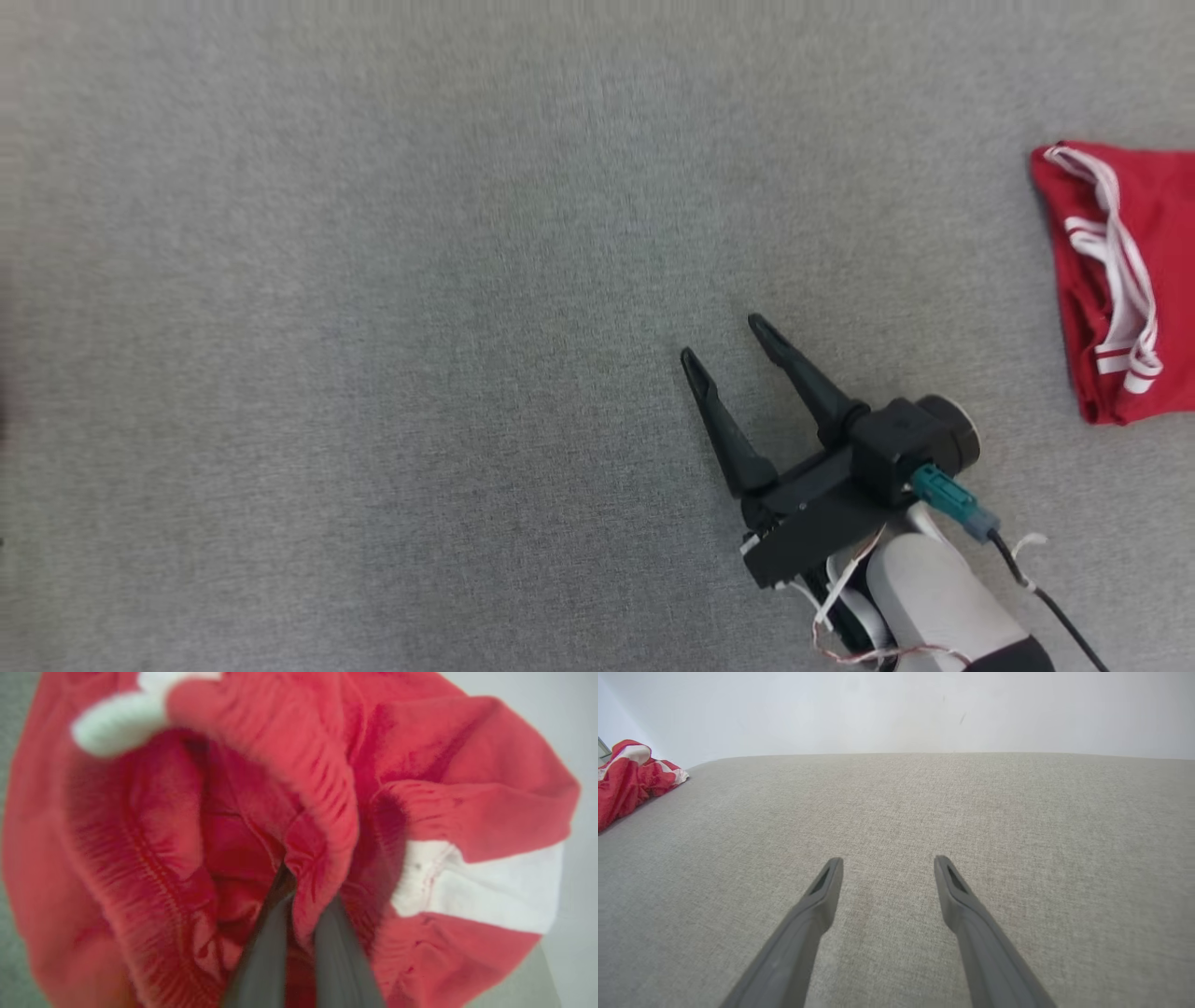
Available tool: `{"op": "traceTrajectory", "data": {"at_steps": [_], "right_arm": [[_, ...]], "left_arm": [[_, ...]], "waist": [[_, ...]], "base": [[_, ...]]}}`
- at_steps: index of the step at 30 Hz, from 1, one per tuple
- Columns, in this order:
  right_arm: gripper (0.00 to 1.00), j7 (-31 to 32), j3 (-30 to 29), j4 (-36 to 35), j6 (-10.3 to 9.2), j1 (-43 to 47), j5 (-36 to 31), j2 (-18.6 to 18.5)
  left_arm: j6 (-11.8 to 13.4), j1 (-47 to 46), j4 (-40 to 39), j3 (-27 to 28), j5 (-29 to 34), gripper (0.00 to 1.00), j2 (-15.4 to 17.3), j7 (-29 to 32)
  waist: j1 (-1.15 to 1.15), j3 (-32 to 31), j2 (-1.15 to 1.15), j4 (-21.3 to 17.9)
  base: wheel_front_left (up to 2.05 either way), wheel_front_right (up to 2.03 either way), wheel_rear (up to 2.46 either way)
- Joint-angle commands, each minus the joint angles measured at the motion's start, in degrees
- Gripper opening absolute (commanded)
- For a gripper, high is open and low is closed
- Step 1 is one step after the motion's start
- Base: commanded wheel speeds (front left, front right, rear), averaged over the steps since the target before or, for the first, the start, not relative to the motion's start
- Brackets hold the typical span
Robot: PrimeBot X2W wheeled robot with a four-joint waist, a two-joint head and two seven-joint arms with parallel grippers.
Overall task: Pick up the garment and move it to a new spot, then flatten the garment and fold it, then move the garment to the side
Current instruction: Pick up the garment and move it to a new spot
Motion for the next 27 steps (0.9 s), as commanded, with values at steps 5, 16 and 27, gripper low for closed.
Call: {"op": "traceTrajectory", "data": {"at_steps": [5,16,27], "right_arm": [[1.00,-0.69,0.95,2.16,-0.13,3.34,1.41,0.64],[1.00,-1.06,0.94,4.45,-0.13,8.85,3.44,1.47],[1.00,0.36,-1.20,2.83,-0.13,11.41,3.03,0.76]], "left_arm": [[-2.92,1.49,-4.36,-0.69,-0.88,0.00,0.83,0.95],[-4.27,-1.18,-20.60,-8.43,-4.13,0.00,-4.79,8.49],[-5.95,7.03,-33.34,-27.49,3.33,0.00,-14.94,10.69]], "waist": [[0.00,-11.75,0.00,0.36],[0.00,-22.23,0.00,-2.94],[0.00,-24.63,0.00,-10.46]], "base": [[0.00,0.00,0.00],[0.00,0.00,0.00],[0.00,0.00,0.00]]}}
